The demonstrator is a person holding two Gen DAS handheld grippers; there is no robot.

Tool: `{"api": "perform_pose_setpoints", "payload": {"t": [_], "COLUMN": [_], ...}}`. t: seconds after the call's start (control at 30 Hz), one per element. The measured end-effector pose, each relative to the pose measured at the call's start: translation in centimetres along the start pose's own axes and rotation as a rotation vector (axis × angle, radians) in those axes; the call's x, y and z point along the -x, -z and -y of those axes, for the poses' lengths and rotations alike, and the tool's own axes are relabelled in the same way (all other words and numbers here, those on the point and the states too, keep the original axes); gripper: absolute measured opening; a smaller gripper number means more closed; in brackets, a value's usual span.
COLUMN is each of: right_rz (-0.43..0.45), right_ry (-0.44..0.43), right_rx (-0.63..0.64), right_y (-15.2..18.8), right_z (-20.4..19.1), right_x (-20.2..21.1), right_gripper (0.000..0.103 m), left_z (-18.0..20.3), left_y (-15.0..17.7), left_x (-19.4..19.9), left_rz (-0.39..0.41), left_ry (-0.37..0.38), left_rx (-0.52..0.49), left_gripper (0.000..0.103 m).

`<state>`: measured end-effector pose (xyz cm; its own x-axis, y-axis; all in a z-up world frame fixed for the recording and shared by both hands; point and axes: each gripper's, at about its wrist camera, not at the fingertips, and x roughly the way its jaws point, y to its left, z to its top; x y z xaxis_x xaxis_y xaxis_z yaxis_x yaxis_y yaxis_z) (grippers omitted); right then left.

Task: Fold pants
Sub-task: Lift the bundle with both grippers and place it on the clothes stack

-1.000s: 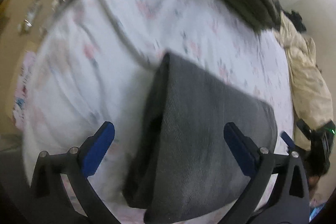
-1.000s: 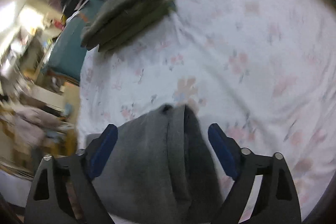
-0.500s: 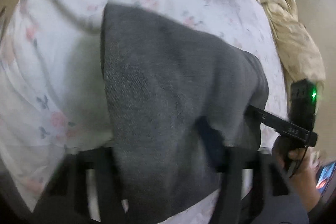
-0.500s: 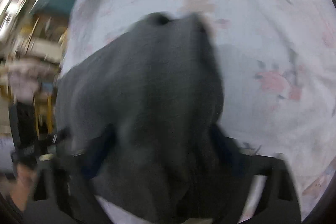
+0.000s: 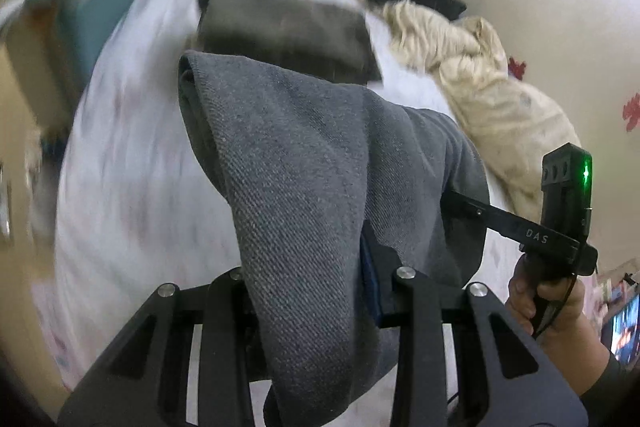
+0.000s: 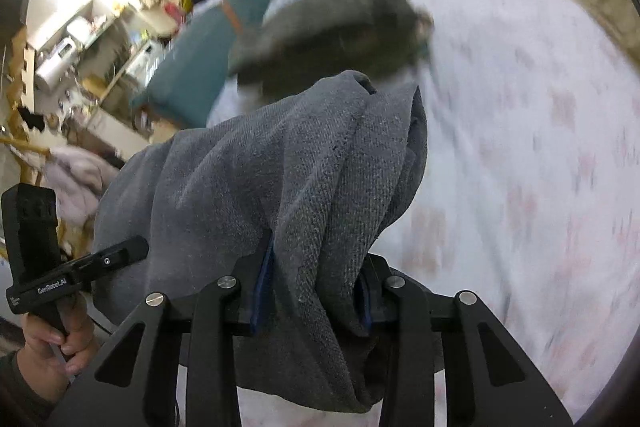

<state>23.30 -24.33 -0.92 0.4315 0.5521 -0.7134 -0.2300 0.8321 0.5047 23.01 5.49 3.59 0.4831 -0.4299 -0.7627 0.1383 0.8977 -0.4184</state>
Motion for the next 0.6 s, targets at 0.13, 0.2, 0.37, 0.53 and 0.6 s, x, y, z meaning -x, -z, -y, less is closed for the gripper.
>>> {"api": "perform_pose_setpoints", "payload": {"t": [0.13,0.2,0.37,0.53,0.6], "right_rz": [0.084,0.106,0.116,0.016,0.005], "right_ry": [0.035,0.049,0.170,0.340,0.386], "right_rx": [0.051,0.045,0.075,0.121,0.090], "right_y": [-11.4,-17.3,-26.2,-27.4,-27.2], "right_z": [-0.6,-0.7,-1.4,0.3,1.6], "right_x": [-2.7,-5.1,-11.4,-18.4,-18.6], "right_gripper": [0.036,0.036,0.037,0.055,0.087], "left_z": [-1.9,-3.2,-4.9,-7.5,-8.2], "left_y": [-11.3,-17.1,-24.8,-24.5,-23.5], "left_x": [-3.0,-5.6,-12.2,-17.7,-17.4], "left_rz": [0.071,0.113,0.159,0.139,0.200], "left_ry": [0.014,-0.010,-0.089,-0.271,-0.371], "left_rx": [0.001,-0.028,-0.014,-0.064,-0.052], "left_gripper": [0.030,0.031,0.033,0.074,0.097]}}
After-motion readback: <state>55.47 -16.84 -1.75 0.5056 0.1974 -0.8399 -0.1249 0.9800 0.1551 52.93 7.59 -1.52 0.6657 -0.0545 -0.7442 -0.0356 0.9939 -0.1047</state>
